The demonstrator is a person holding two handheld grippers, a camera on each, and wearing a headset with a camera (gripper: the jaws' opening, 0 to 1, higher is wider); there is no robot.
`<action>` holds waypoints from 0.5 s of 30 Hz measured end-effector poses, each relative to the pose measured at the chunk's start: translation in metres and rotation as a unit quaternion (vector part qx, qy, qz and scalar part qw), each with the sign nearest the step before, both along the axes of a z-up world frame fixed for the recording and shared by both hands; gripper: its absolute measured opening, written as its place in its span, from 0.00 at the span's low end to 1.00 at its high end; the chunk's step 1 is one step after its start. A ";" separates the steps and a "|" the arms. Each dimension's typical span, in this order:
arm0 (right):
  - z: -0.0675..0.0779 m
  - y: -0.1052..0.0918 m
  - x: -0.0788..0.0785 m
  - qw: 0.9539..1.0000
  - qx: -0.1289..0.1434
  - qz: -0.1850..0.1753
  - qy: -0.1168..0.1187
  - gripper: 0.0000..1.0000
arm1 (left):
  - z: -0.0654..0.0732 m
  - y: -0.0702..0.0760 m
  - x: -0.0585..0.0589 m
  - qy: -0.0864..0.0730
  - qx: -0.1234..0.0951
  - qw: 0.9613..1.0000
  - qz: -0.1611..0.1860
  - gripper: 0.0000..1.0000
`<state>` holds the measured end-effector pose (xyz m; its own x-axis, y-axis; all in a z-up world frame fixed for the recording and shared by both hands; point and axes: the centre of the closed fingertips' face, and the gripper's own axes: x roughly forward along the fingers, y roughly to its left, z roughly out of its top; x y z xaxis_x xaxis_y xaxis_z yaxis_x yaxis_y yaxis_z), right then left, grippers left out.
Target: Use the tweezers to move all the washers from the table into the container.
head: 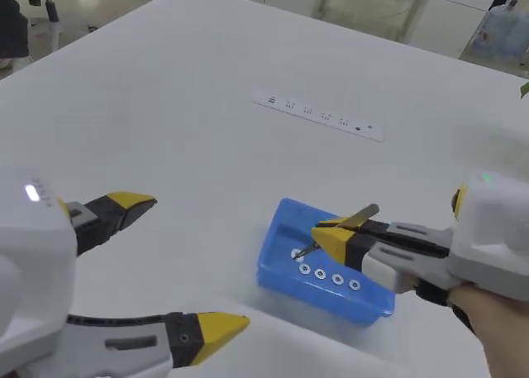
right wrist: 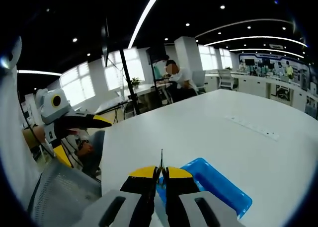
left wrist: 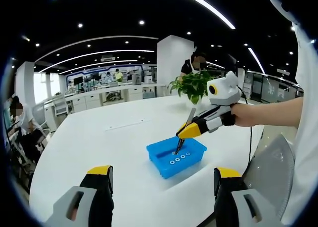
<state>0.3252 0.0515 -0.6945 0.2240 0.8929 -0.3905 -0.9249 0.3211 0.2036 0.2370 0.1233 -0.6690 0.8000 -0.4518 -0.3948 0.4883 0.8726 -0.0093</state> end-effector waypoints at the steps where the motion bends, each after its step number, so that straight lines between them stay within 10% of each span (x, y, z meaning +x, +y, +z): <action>1: -0.001 0.001 0.002 1.000 -0.001 -0.001 0.000 0.02 | 0.000 0.001 0.000 0.000 0.000 1.000 0.001 0.85; 15: -0.037 0.010 0.024 0.999 -0.045 -0.009 0.015 0.02 | -0.002 0.003 -0.001 0.004 -0.003 1.000 0.004 0.82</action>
